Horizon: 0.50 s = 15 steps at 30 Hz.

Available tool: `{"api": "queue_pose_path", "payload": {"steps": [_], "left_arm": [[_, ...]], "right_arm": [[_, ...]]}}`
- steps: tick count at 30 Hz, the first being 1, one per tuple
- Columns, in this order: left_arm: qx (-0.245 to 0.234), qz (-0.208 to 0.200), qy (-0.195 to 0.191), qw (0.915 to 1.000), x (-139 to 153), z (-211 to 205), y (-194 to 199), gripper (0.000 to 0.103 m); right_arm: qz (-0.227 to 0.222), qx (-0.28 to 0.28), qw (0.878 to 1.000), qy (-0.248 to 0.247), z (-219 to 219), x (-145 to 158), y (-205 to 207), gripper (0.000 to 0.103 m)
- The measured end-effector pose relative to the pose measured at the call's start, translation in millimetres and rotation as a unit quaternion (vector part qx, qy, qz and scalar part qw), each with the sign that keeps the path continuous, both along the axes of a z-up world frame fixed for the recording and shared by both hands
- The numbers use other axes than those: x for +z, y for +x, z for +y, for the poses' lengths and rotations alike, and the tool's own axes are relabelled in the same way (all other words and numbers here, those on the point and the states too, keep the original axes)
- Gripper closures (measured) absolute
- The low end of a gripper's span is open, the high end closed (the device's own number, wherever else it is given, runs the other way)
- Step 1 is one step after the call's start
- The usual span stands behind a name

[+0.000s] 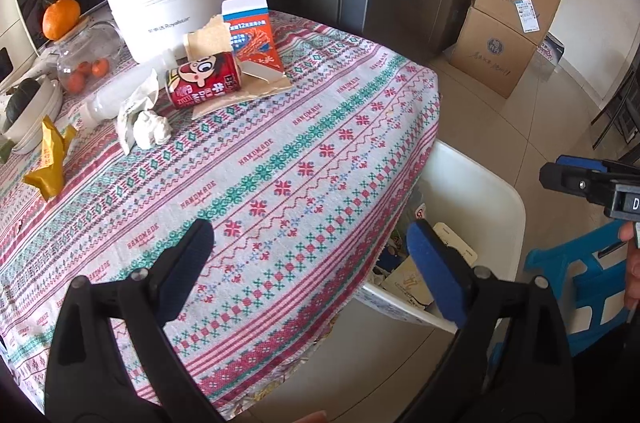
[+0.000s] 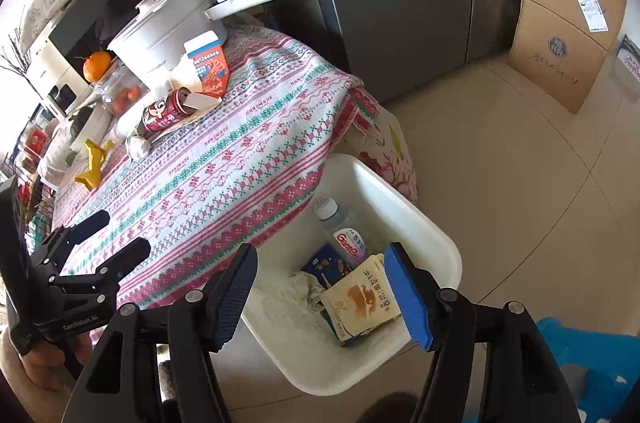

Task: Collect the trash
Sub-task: 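Move both tools back toward the remaining items on the table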

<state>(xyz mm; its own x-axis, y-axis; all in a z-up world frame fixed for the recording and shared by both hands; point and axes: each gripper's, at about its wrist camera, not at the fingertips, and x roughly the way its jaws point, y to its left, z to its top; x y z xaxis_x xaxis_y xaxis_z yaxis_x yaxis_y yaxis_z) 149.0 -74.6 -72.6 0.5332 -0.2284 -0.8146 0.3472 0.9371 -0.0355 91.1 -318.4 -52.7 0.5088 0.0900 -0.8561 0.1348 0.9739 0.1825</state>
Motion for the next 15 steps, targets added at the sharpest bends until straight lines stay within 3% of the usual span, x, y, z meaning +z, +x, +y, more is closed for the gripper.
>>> {"api": "queue_pose_path", "payload": {"steps": [7,15], "left_arm": [[0.078,-0.015,-0.024,0.9965,20.7,70.9,23.8,0.006],[0.193,-0.046,-0.031,0.9796,29.6,171.1,57.9,0.006]], "right_arm": [[-0.021,0.010,1.000,-0.012,29.2,8.8,18.8,0.025],[-0.034,0.020,0.999,-0.001,69.0,9.8,49.3,0.023]]}}
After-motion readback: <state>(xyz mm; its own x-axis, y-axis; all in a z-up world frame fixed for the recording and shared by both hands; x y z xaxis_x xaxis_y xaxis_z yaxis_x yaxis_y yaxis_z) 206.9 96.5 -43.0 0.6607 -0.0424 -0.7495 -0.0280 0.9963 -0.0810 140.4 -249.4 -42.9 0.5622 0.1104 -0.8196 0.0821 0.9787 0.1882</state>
